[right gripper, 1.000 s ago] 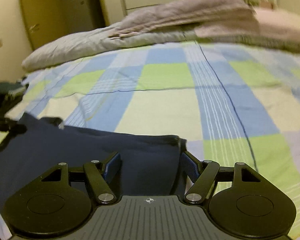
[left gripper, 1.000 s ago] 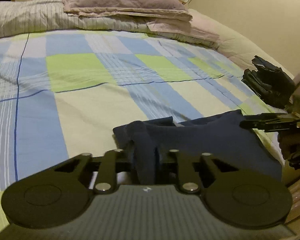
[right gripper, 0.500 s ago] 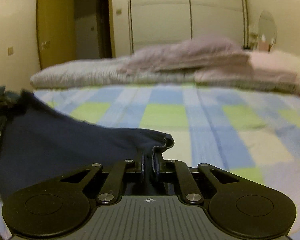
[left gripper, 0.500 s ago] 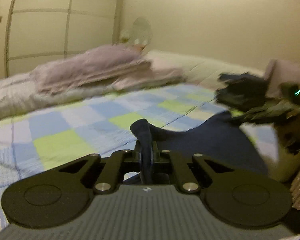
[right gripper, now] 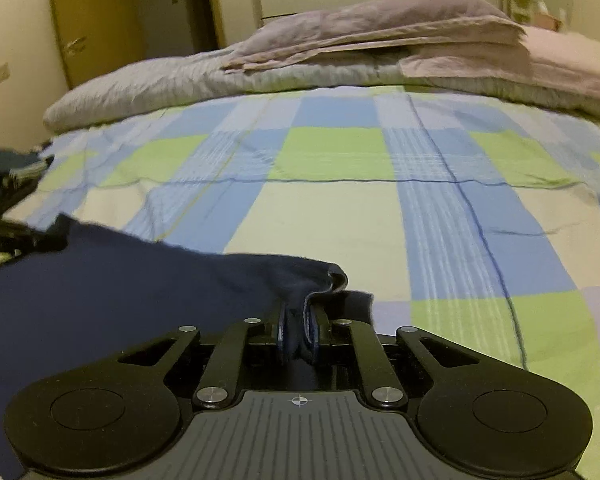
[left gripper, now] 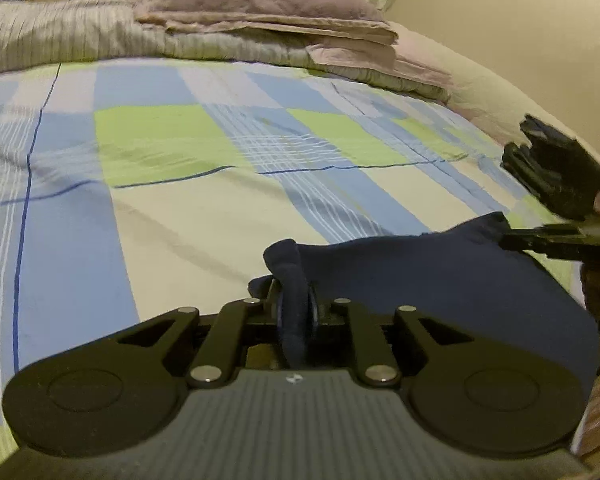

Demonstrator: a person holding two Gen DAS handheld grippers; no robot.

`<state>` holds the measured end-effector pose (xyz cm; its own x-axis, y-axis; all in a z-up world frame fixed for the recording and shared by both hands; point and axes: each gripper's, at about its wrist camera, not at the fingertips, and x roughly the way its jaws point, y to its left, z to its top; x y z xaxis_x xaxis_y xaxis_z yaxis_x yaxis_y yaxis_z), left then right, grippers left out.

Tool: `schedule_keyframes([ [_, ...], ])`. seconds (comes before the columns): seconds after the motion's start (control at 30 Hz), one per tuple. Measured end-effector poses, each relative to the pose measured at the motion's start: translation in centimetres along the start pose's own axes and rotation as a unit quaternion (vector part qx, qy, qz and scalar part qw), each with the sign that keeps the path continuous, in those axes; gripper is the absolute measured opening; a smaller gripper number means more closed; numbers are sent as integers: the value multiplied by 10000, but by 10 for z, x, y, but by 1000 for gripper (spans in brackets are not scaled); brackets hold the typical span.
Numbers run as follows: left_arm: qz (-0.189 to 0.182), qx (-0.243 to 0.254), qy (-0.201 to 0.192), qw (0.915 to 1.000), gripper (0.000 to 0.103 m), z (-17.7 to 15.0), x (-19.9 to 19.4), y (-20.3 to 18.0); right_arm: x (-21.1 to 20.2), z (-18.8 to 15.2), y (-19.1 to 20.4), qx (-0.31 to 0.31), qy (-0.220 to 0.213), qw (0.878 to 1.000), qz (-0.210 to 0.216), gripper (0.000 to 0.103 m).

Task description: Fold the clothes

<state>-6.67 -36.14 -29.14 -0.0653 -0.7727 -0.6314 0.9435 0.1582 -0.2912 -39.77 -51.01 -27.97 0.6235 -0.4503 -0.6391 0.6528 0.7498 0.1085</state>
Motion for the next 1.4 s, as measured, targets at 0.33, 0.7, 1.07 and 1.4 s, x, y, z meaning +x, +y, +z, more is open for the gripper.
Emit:
schedule_keyframes([
  [0.33,756,259,-364,9961,30,14,-45,-18,-94,-30,105,-656,-674,9930,719,45],
  [0.7,250,1182,-523,9913,22,-78,-141,-75,-64,-47,208,-1445,-375,9740,1703,44],
  [1.07,633,1303,-537,9880,26,-115,-115,-92,-29,-27,216,-1839,159,9688,1654,44],
  [1.4,502,889,-789,9916,25,-122,-123,-82,63,28,285,-3245,514,9311,1584,44],
])
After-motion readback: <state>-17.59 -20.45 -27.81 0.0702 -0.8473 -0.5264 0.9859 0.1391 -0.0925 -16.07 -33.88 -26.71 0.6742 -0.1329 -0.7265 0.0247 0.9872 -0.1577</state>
